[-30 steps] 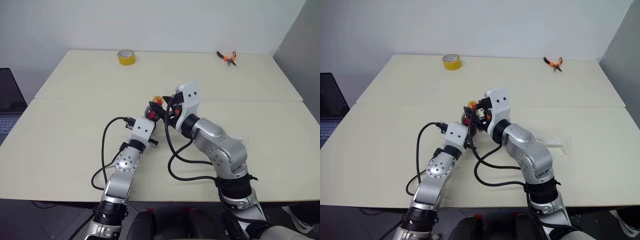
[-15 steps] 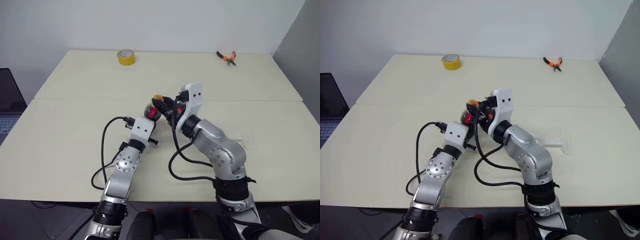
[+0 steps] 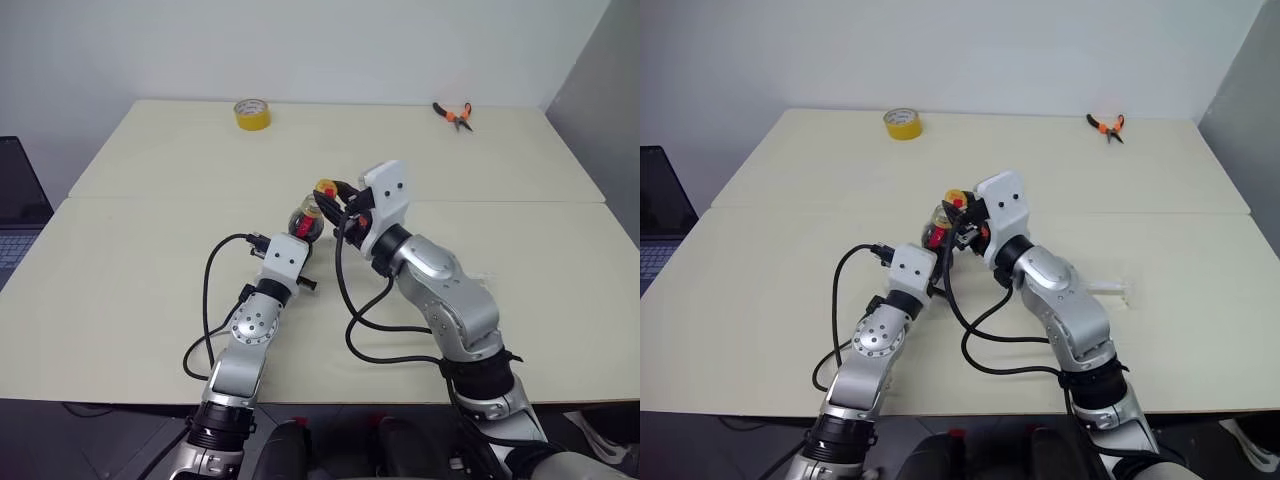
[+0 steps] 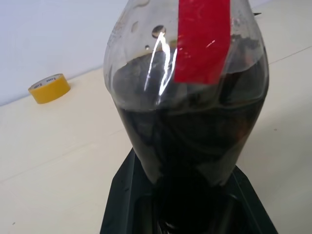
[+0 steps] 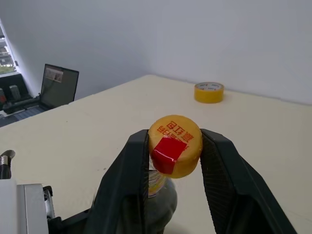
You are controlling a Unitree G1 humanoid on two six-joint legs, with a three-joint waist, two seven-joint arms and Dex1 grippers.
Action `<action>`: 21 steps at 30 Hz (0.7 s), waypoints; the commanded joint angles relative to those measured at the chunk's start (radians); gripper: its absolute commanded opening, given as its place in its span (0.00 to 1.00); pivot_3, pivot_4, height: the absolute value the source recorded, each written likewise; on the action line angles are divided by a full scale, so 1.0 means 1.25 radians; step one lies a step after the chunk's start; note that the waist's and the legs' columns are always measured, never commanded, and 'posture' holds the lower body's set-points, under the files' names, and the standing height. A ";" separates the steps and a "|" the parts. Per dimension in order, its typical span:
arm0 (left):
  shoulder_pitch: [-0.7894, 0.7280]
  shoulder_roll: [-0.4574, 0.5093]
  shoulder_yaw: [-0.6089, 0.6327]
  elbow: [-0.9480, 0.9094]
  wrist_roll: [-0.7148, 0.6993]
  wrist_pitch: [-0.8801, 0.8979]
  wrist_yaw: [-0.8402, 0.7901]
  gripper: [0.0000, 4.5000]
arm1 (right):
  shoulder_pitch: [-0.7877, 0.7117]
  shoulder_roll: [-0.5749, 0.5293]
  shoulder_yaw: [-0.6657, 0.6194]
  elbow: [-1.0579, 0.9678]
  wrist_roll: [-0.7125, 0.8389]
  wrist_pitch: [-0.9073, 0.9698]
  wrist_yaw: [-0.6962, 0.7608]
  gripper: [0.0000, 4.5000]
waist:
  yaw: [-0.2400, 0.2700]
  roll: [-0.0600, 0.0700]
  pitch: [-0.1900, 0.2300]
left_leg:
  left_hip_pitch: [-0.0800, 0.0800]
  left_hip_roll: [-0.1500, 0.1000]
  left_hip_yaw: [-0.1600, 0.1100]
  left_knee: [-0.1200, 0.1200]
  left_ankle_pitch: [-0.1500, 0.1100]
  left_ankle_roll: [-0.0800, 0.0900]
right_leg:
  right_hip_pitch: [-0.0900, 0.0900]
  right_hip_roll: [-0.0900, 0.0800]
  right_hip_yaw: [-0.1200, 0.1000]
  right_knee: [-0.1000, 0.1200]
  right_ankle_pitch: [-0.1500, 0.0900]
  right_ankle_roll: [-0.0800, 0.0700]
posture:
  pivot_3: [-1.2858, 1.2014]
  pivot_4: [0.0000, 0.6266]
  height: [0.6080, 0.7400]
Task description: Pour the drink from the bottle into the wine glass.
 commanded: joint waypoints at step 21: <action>-0.045 -0.039 0.084 -0.071 -0.088 0.043 0.026 0.14 | 0.650 -0.084 -0.361 -0.111 -0.175 -0.444 -0.140 0.27 | 0.002 -0.001 0.000 | 0.004 0.000 0.002 0.000 0.001 -0.001 | 0.003 0.001 0.003 0.000 0.000 0.001 | 0.52 0.24 1.00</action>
